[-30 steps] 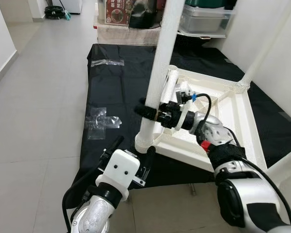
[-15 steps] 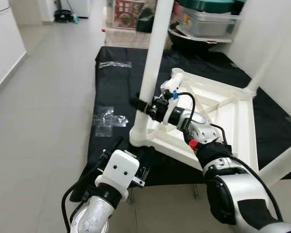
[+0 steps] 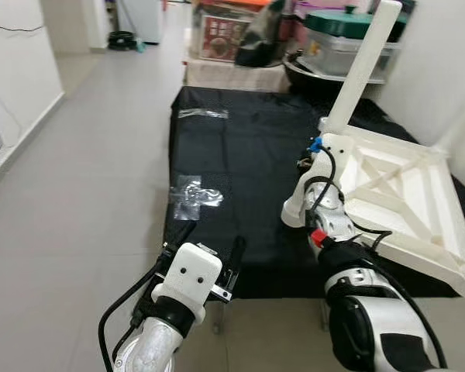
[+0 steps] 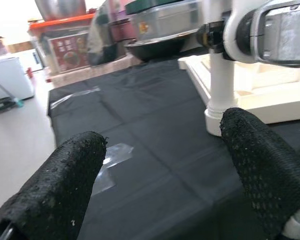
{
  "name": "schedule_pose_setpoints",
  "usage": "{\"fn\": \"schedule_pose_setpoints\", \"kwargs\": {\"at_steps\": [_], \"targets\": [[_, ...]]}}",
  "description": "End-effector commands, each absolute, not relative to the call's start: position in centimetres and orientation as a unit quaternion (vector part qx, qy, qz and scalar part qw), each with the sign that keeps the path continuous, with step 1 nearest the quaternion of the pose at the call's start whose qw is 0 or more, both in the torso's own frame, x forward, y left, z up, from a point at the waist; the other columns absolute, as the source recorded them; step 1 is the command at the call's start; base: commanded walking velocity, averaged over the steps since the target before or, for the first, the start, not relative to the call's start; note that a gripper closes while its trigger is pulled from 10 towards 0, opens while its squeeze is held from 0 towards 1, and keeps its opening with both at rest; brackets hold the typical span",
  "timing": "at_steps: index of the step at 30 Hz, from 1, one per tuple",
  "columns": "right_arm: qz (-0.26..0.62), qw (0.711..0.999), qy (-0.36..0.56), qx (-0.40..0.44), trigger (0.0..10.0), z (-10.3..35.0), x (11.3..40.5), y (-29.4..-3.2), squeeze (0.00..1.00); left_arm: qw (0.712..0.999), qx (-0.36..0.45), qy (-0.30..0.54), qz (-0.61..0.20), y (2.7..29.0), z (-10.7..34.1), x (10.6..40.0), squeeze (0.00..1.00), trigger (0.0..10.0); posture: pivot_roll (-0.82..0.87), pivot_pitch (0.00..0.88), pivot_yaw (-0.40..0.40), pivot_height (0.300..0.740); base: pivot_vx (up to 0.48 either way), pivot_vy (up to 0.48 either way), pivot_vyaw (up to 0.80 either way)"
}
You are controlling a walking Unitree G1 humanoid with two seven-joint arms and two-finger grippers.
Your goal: Building children table
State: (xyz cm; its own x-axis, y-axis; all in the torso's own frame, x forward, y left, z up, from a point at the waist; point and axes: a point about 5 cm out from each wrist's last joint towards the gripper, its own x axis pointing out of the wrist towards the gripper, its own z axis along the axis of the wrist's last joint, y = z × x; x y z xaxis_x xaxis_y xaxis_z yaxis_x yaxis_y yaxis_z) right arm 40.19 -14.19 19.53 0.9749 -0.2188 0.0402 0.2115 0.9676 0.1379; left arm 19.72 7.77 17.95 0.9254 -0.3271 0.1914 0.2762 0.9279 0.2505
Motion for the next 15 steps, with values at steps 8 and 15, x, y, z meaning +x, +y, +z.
{"fn": "schedule_pose_setpoints", "kwargs": {"at_steps": [8,15], "targets": [[-0.007,0.992,-0.089,0.090,10.0,21.7,40.8,-13.9,0.00,0.975,0.109,-0.108,-0.158,7.5,17.7,19.8,0.00,10.0,0.11,0.075,-0.122,0.740,0.000,0.000,0.00],[0.207,0.967,-0.090,0.118,10.0,22.8,41.0,-14.6,0.00,0.975,0.109,-0.109,-0.158,7.5,17.7,19.9,0.00,10.0,0.11,0.075,-0.122,0.740,0.000,0.000,0.00]]}}
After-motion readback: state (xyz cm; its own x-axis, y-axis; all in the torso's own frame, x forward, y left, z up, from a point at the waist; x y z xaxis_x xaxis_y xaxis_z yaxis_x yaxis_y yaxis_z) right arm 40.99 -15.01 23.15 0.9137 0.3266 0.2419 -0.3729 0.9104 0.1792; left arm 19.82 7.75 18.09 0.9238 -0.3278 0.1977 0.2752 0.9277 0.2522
